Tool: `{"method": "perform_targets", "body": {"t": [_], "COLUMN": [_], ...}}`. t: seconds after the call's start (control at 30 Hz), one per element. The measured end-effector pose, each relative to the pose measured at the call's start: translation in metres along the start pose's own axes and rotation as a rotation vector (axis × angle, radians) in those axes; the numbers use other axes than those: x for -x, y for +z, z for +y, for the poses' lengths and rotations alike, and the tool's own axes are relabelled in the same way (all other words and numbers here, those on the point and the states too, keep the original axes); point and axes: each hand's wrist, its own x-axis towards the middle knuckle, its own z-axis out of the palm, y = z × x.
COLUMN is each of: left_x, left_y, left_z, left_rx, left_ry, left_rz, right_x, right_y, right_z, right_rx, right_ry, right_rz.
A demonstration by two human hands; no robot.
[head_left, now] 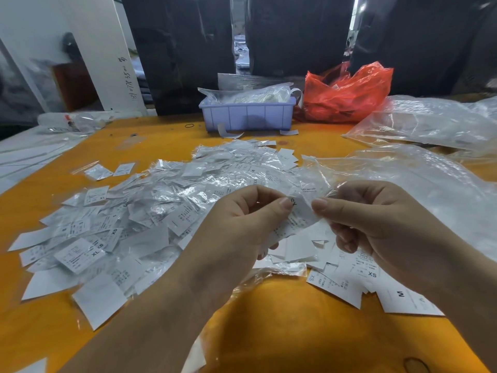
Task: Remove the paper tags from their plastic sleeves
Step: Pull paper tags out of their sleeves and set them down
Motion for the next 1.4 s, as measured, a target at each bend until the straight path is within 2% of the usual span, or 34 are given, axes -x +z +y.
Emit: {"method": "perform_targets", "body": {"t": [0.33,0.53,0.67,0.83,1.23,1.4], "left_x": [0.0008,0.001,-0.0007,-0.0003,0.0018,0.0026], "left_y": [0.0044,0.0026,-0.0007,0.0001,0.0024,0.0036], "left_z": [0.0009,0.0025,0.001,-0.0006,0.0019,0.0031], "left_rx": [-0.032,-0.02,0.031,-0.047,-0.17,-0.178], "left_ry": [-0.012,-0.048,0.014,0.126,0.177,0.195], "left_rz": [-0.028,-0.05,0.052,0.098,0.029,0.048], "right_x": [0.0001,-0.0011,-0.0028,-0.0017,-0.0007,-0.0016], "right_y": [0.0012,-0.0031,-0.0065,-0.0044,-0.0019,-0.005], "right_z": [0.0024,0.0056,0.0067,0.0079,0.005,0.0061], "right_rx": [-0.008,-0.035,-0.07,-0.028,-0.066,-0.059], "right_ry": [-0.008,-0.003,0.019,0.058,0.043,0.067], "right_rz": [0.003,0.087,0.16,0.107,0.078,0.059]}}
